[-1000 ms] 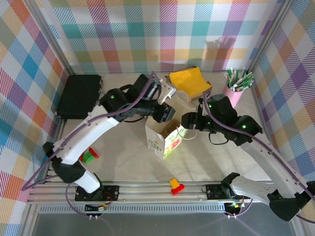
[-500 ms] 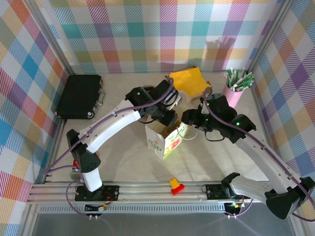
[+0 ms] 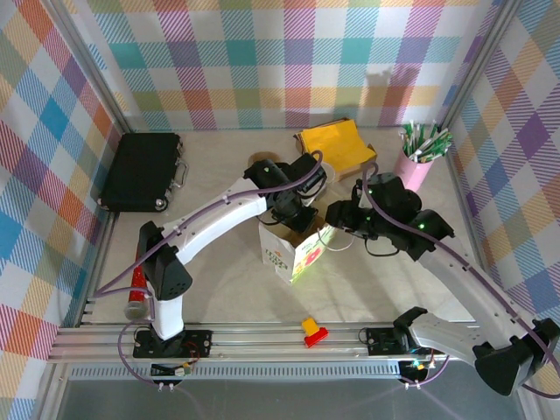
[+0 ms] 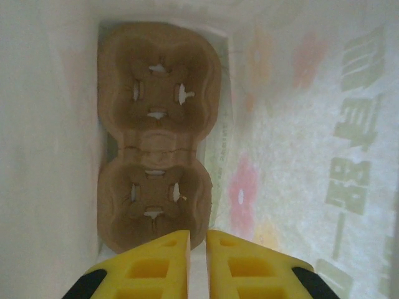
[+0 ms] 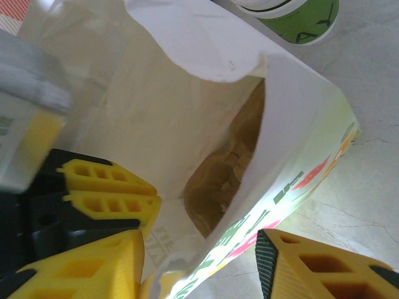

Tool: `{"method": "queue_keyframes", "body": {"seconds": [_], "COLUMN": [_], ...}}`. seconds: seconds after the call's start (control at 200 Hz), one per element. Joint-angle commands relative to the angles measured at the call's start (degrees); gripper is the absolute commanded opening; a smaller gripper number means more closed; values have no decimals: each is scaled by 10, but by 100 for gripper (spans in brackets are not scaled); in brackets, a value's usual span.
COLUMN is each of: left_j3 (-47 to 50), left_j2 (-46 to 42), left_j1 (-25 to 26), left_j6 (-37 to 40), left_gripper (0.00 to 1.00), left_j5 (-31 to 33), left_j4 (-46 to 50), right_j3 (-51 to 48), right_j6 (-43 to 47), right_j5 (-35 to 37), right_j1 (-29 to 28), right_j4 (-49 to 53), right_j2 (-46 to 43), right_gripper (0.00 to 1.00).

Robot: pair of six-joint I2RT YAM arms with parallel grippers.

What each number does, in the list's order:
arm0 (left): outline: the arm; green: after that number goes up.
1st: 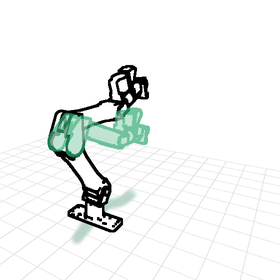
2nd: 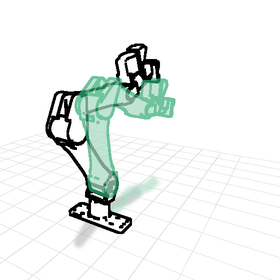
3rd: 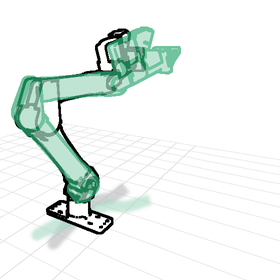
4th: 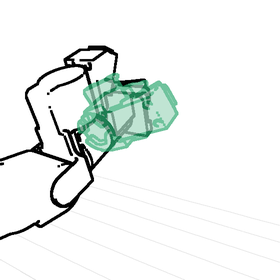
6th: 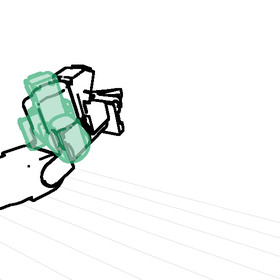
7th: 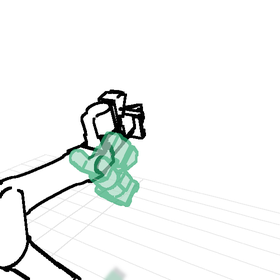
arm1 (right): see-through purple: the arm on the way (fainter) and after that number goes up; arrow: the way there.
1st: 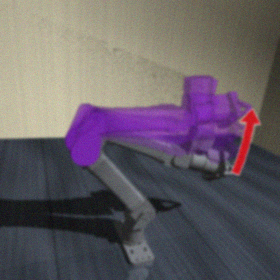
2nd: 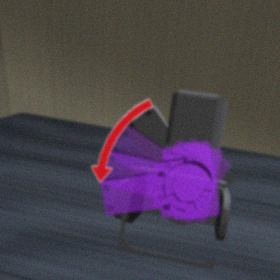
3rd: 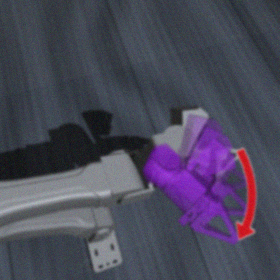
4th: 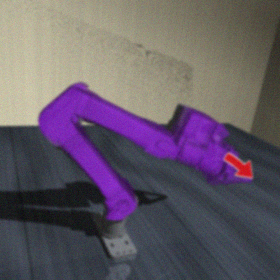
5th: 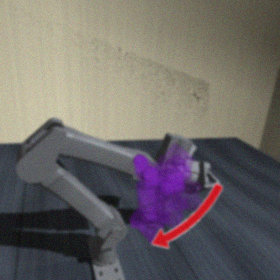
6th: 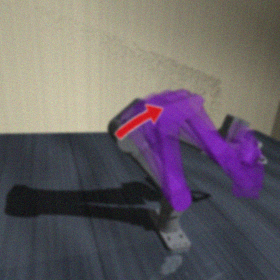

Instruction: Pack the takeout coffee

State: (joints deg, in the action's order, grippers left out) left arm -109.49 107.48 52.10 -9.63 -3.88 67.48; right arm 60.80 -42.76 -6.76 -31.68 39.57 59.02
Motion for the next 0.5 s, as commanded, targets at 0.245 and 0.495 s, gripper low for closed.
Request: {"method": "queue_keyframes", "body": {"seconds": [0.245, 0.495], "left_j3": [39, 44], "left_j2": [26, 53], "left_j1": [6, 6], "left_j6": [3, 13], "left_gripper": [11, 9], "left_j5": [-23, -32], "left_j4": [5, -2], "right_j3": [-13, -18], "right_j6": [18, 26], "right_j5": [-19, -21], "right_j1": [4, 4], "right_j4": [-17, -17], "right_j2": [-22, -24], "right_gripper": [49, 48]}}
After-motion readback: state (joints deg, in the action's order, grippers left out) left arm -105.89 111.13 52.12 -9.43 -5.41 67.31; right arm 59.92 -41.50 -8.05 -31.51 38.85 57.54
